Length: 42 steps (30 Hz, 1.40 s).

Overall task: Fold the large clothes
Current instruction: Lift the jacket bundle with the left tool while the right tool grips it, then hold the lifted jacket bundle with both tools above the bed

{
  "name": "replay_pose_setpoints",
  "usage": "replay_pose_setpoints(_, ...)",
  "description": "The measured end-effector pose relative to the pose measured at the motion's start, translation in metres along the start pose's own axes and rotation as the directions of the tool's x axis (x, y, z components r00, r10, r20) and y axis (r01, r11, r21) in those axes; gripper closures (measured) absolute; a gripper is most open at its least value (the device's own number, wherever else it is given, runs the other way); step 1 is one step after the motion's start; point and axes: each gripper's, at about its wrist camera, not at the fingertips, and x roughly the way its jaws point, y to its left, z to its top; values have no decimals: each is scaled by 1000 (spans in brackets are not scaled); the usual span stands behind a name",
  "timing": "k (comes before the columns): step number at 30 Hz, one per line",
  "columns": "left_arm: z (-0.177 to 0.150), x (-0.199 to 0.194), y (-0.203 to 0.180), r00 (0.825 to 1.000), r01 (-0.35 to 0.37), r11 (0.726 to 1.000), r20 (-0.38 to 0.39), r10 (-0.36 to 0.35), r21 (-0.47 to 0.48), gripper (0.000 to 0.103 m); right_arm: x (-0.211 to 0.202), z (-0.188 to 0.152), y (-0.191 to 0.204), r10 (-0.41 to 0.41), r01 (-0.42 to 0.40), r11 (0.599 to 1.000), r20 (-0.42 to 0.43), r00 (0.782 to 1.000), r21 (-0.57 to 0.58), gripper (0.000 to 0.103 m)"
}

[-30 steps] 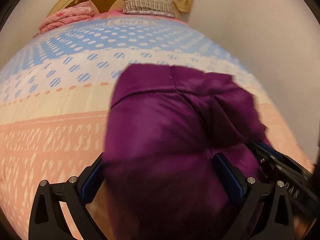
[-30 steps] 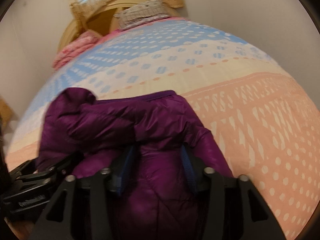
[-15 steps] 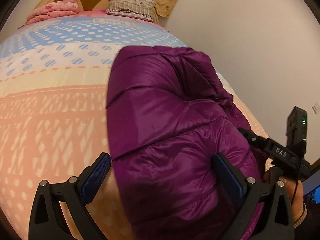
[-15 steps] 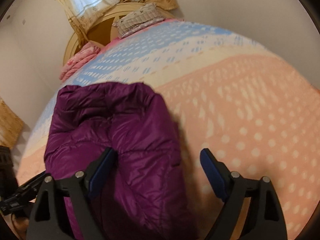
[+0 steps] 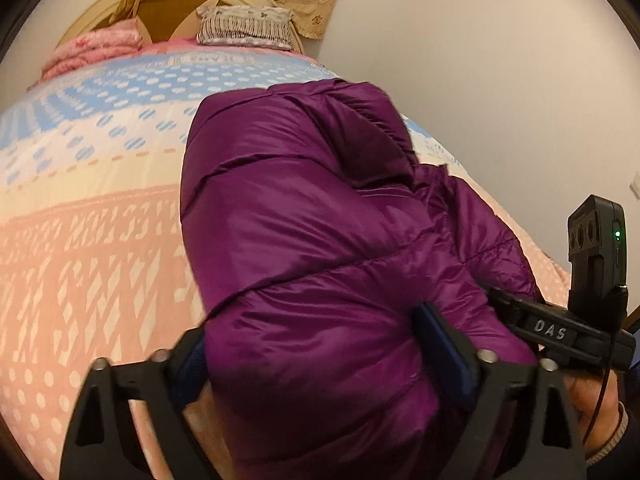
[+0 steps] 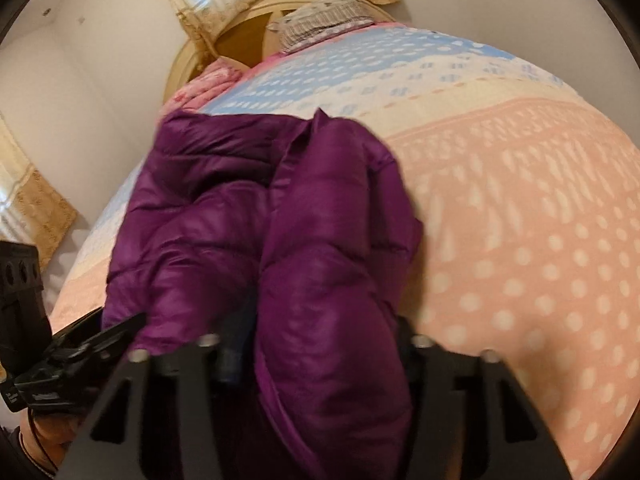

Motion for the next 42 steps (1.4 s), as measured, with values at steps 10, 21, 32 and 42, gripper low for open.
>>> replay_pose_setpoints(10, -5, -67, -38, 986, -96, 982, 149, 72, 162, 65, -31, -16, 31, 64, -61, 998, 98, 993, -33, 75)
replay_pose_setpoints(21, -17, -146, -17, 957, -191, 972, 245, 154, 139, 65, -44, -15, 113, 198, -183, 975, 111, 974, -127, 75)
replay_pose_setpoints(32, -34, -189, 44, 928, -263, 965, 279, 247, 21, 65, -20, -17, 192, 266, -247, 940, 51, 963, -235, 76)
replay_pose_setpoints(42, -50, -209, 70, 910, -301, 952, 284, 302, -51, 65, 2, -18, 231, 293, -282, 913, -7, 956, -296, 76)
